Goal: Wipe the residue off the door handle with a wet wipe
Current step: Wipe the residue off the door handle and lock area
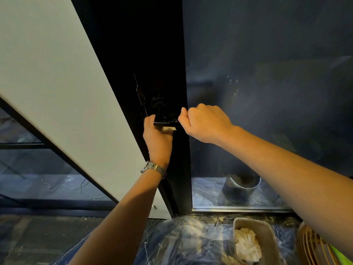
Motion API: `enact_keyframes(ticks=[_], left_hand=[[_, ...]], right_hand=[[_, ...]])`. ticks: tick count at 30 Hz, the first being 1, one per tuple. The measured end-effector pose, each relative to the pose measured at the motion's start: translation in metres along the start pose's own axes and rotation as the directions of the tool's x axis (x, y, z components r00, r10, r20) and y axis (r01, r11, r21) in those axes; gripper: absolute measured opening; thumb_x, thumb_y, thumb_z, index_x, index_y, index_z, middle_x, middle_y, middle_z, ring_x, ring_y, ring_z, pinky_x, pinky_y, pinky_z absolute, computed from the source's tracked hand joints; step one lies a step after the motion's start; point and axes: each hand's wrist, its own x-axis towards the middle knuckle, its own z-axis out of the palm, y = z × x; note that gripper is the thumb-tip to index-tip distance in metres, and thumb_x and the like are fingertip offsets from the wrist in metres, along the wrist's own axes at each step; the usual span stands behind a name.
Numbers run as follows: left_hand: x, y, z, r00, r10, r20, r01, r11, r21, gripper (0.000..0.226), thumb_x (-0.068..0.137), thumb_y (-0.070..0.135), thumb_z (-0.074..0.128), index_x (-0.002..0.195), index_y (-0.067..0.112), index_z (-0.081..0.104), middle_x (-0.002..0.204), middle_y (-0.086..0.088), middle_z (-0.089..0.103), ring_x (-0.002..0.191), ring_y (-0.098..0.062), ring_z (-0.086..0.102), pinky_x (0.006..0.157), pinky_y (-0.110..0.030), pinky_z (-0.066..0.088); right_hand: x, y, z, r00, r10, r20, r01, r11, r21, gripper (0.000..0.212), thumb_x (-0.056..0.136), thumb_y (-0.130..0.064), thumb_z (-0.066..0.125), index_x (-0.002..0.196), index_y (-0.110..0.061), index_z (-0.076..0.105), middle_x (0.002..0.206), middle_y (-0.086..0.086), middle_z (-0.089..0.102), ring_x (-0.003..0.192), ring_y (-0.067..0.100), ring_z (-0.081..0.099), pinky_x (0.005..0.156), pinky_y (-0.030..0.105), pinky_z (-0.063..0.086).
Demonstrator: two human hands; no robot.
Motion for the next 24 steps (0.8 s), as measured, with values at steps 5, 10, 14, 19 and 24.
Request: enact_keyframes(ticks=[5,10,14,19,24], left_hand=[[-0.006,-0.016,0.002,0.976,0.061,0.210,-0.103,0.975,0.195,0.026,0.084,0.006,0.061,0.109,0.001,0.062,0.121,-0.014,0.052,0.099,-0.022,0.053,0.079,-0.012,0.039],[-0.008,-0.033,-0.006,0.915,0.270,0.299,-0.374,0.846,0.380,0.020,0.081,0.011,0.062,0.092,-0.004,0.069,0.110,-0.019,0.059,0.099,-0.035,0.055,0.084,-0.040,0.048],[-0.006,-0.030,-0.005,0.665,0.402,0.629,-0.740,0.465,0.486,0.029,0.068,0.013,0.074,0.097,0.006,0.071,0.102,-0.013,0.069,0.097,-0.033,0.063,0.088,-0.046,0.049],[0.003,-0.024,-0.007,0.541,0.417,0.730,-0.841,0.264,0.472,0.031,0.056,0.019,0.083,0.086,0.016,0.075,0.096,-0.003,0.073,0.096,-0.023,0.067,0.083,-0.033,0.054],[0.000,-0.024,-0.008,0.508,0.354,0.785,-0.861,0.240,0.449,0.033,0.045,0.021,0.089,0.076,0.018,0.076,0.090,-0.001,0.073,0.080,-0.018,0.067,0.064,-0.024,0.055]], right_hand=[[-0.001,-0.001,0.000,1.000,0.004,-0.007,-0.004,1.000,0.005,0.059,0.102,-0.029,0.024,0.048,-0.013,0.043,0.044,-0.001,0.040,0.042,0.016,0.042,0.050,0.029,0.042],[0.000,-0.001,0.000,1.000,0.009,-0.012,-0.009,1.000,0.007,0.059,0.101,-0.029,0.024,0.049,-0.012,0.044,0.045,0.000,0.041,0.044,0.019,0.045,0.054,0.032,0.044],[0.000,-0.002,0.000,1.000,0.008,-0.011,-0.008,1.000,-0.006,0.059,0.101,-0.029,0.025,0.048,-0.012,0.042,0.044,-0.001,0.041,0.041,0.016,0.041,0.049,0.029,0.039],[0.000,-0.001,0.001,1.000,0.008,-0.016,-0.008,1.000,-0.014,0.058,0.102,-0.030,0.024,0.049,-0.014,0.043,0.045,-0.001,0.042,0.043,0.013,0.042,0.048,0.024,0.037],[0.000,-0.001,0.002,1.000,0.005,-0.025,-0.006,1.000,-0.025,0.058,0.101,-0.031,0.024,0.049,-0.016,0.044,0.046,-0.002,0.043,0.044,0.013,0.044,0.047,0.025,0.037]])
